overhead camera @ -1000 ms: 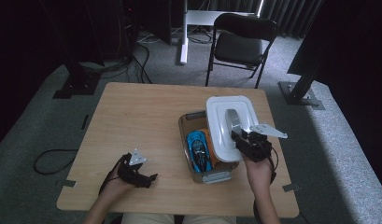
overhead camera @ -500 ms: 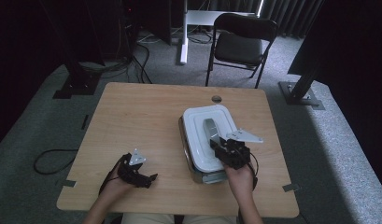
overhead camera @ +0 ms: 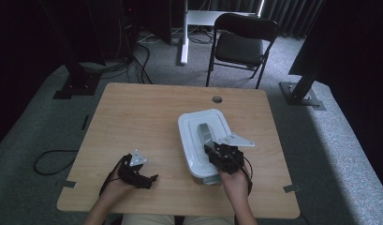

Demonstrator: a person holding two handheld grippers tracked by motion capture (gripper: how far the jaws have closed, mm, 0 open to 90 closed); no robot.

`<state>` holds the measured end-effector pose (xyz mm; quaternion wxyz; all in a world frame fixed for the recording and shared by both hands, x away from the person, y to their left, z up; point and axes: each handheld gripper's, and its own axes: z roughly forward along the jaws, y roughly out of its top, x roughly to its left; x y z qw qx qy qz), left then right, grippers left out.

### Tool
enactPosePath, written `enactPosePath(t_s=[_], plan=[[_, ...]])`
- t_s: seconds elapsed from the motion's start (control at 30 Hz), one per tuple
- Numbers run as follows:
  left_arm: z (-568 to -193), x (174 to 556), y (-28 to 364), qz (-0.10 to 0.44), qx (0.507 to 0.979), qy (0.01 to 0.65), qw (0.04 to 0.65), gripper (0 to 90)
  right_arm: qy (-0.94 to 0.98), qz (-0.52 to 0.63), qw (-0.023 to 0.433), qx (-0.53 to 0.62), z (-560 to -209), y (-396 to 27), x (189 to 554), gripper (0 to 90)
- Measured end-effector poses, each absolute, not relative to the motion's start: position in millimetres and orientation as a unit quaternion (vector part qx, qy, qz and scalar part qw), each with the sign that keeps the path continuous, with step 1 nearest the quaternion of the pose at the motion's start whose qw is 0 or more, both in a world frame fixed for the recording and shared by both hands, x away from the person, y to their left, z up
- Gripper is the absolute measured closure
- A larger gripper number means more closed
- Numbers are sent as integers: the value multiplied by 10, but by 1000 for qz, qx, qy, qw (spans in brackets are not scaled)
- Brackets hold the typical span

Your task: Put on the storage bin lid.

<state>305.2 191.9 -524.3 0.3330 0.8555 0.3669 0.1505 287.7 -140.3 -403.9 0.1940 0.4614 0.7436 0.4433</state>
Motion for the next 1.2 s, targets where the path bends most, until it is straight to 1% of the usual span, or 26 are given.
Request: enactPosePath(t_s=[0.03,0.07,0.1,0.2,0.23,0.33,0.43,0.47,0.5,0.53,0.57,0.63,0.77,0.9,0.97,1.1,1.2], plan=[[-5242,3052,1916,150,856,366,333,4,741,446,194,462,-4047,-1417,2874,662],[-5241,3051,1911,150,857,365,332,4,740,452,187,462,-4055,-1432,2874,617],[-5242,3053,1907,150,857,365,333,4,737,458,182,463,-4056,-1452,2873,591],[-5242,3062,1888,151,855,367,333,4,734,464,183,461,-4021,-1490,2861,481],[-5242,3067,1879,151,855,368,333,4,732,466,188,460,-4004,-1502,2855,454],[-5234,3090,1843,154,856,368,329,5,726,470,205,458,-3960,-1558,2854,332],[-5196,3116,1809,158,856,367,328,4,717,467,229,465,-3948,-1647,2889,195],[-5178,3127,1799,158,855,367,330,4,718,465,229,465,-3954,-1681,2907,144],[-5158,3140,1789,159,855,367,330,5,720,463,229,464,-3957,-1717,2929,127],[-5141,3153,1775,158,855,366,331,5,716,463,234,467,-3961,-1757,2945,145],[-5126,3166,1756,160,855,366,332,4,716,457,242,469,-3966,-1791,2964,130],[-5098,3192,1716,163,856,362,330,5,712,452,263,468,-3965,-1853,2989,131],[-5067,3237,1627,164,858,356,331,5,700,461,272,473,-3953,-1988,3037,131],[-5047,3286,1497,163,862,347,331,5,692,452,292,481,-3969,-2115,3094,130],[-5030,3309,1441,163,862,344,334,5,684,439,308,496,-4037,-2276,3178,128],[-4995,3359,1341,165,860,341,341,5,671,416,321,523,-4179,-2481,3287,126],[-4985,3397,1280,165,860,340,344,4,665,406,317,541,-4329,-2613,3358,126]])
